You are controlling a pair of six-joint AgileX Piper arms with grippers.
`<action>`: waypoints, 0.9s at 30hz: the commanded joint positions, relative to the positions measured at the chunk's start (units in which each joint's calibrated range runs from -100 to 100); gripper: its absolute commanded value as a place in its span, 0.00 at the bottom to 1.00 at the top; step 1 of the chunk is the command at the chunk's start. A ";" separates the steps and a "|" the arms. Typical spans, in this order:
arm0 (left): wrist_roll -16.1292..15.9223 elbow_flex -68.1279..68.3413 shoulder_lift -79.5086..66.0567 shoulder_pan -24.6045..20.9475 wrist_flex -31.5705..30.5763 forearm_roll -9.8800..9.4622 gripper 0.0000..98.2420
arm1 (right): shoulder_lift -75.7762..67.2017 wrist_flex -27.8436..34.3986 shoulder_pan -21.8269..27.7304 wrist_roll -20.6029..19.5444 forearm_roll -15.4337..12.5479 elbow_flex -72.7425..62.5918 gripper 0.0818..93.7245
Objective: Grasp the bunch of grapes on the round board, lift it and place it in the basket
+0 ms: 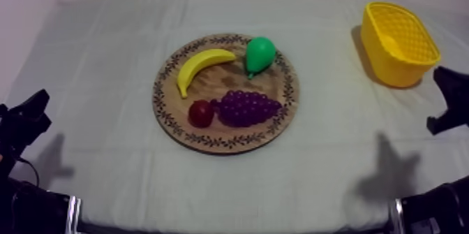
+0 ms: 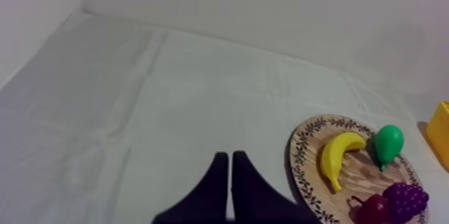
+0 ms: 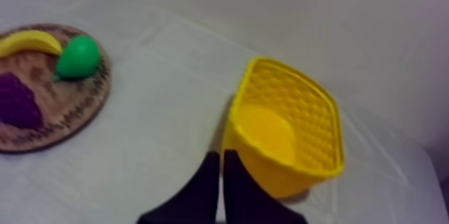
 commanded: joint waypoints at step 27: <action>-0.02 -0.03 0.00 0.00 -0.05 -0.03 0.00 | 62.32 27.03 -19.04 2.83 3.98 -67.45 0.01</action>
